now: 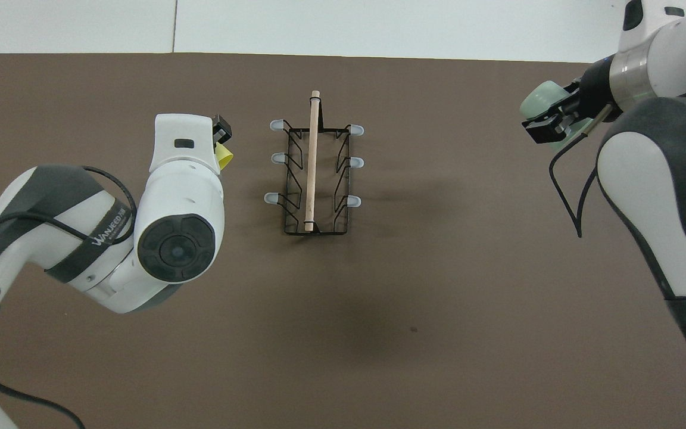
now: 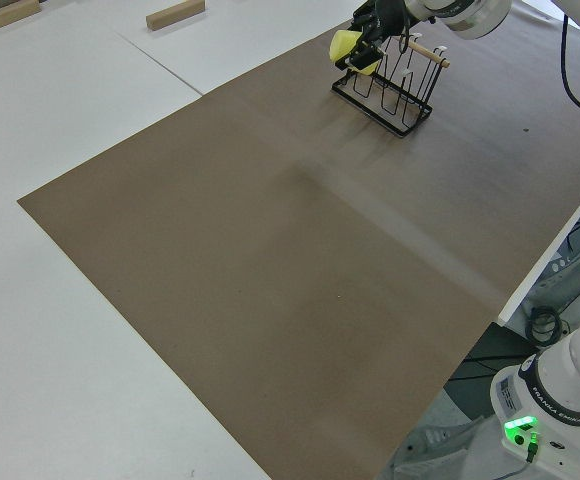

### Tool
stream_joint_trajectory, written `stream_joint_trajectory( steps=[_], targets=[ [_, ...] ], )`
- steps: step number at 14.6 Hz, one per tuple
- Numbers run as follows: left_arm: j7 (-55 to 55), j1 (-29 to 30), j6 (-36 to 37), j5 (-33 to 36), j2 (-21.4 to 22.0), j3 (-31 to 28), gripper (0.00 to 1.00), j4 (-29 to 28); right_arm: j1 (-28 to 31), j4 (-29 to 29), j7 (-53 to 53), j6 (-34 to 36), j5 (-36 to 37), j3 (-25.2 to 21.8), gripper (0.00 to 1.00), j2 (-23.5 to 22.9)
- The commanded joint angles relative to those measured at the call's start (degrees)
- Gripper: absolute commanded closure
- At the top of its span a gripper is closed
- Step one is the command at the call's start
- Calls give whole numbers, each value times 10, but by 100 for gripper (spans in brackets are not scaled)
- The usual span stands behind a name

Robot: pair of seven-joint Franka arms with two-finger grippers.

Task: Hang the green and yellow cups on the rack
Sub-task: 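Carry the yellow cup toward the rack with the left gripper while the right gripper lifts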

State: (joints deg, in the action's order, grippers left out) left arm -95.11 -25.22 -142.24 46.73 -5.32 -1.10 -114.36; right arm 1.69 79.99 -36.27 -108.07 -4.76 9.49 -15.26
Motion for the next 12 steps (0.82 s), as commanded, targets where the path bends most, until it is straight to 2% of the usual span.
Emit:
stream_joint_trajectory(
  steps=[1, 2, 6, 9, 12],
  targets=[
    [-71, -25, -11, 72, 25, -9, 100, -39, 12, -13, -6, -10, -98, 17, 100, 6],
    [-78, -39, -8, 77, 28, -9, 100, -47, 10, -11, -7, -41, -136, 18, 100, 8],
    [-102, -75, -2, 103, 28, -8, 100, -70, 3, -1, -28, -121, -205, 26, 100, 8],
    [-102, -90, -8, 104, 37, -6, 100, -93, 23, 34, -138, -155, -335, 26, 100, 24],
    [-104, -105, -11, 103, 37, -4, 100, -95, 53, 105, -272, -158, -470, 26, 100, 63]
  ],
)
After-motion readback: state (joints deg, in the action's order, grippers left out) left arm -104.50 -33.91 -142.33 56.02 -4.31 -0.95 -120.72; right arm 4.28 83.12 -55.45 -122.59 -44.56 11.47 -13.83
